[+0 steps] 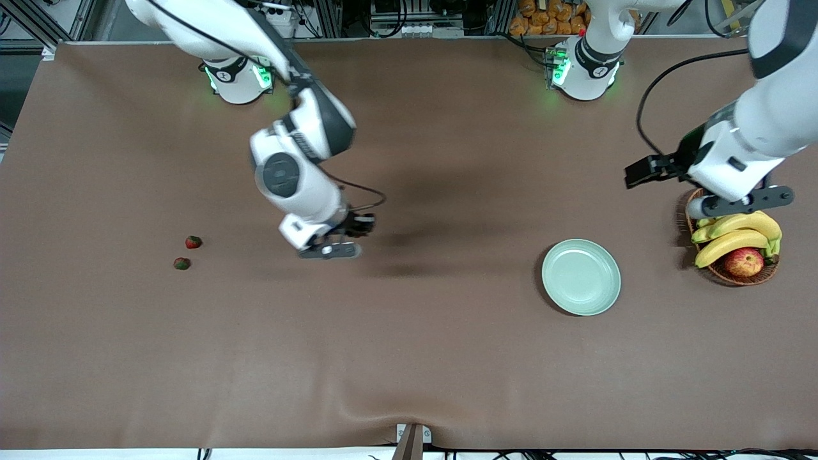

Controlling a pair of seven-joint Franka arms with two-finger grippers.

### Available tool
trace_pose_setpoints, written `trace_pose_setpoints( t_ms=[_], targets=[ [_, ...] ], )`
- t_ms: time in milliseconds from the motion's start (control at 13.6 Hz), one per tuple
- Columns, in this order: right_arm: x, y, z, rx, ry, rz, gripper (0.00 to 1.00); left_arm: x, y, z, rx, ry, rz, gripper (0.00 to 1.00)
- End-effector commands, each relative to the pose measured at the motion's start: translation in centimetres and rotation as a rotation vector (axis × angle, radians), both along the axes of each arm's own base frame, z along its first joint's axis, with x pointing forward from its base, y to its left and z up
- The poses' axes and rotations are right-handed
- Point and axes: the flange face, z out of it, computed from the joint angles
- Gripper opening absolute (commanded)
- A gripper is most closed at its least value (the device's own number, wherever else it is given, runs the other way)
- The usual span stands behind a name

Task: Collect all strawberries into plate
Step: 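Carry the strawberry to mid-table and release it with the right gripper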

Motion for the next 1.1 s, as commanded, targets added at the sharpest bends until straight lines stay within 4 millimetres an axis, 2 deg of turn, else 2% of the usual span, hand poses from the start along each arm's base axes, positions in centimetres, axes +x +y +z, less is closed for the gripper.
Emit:
trace_pose_setpoints(
  t_ms=[0,147,294,441,514,588,661,735,882,955,1029],
  targets=[
    [0.0,1.1,-5.1,-0.017,0.002,-0.021,0.16,0.5,-3.1,-1.0,-0.007,-0.006,0.051,1.0],
    [-0.4,1.6,-6.7,-0.029,0.012,-0.009,0.18,0.6,-5.5,-2.6,-0.003,0.02,0.094,1.0],
    [-0.6,1.5,-7.9,-0.037,0.023,-0.016,0.29,0.8,-6.8,-4.2,0.002,0.049,0.127,1.0],
    [-0.3,1.5,-9.2,-0.025,-0.004,-0.026,0.3,1.0,-8.4,-4.8,-0.014,0.034,0.145,1.0],
    [-0.2,1.6,-9.5,-0.019,-0.017,-0.028,0.34,0.9,-9.9,-5.8,-0.016,0.044,0.139,1.0],
    [-0.2,1.5,-9.4,-0.018,-0.018,-0.028,0.49,0.8,-11.6,-7.5,-0.003,0.069,0.125,1.0],
    [-0.1,1.6,-9.1,-0.015,-0.023,-0.029,0.85,0.8,-12.8,-8.9,0.013,0.084,0.134,1.0],
    [0.2,1.4,-8.7,-0.01,-0.027,-0.034,1.0,1.0,-13.8,-9.5,0.013,0.076,0.138,1.0],
    [1.3,0.8,-6.6,0.004,-0.045,-0.043,1.0,1.2,-14.9,-10.6,0.01,0.068,0.15,1.0],
    [2.4,-0.5,-4.1,0.016,-0.055,-0.068,1.0,1.5,-15.3,-11.4,0.01,0.065,0.164,1.0],
    [3.7,-2.7,-1.4,0.014,-0.042,-0.094,1.0,1.7,-16.1,-12.1,0.009,0.059,0.169,1.0]
  ],
)
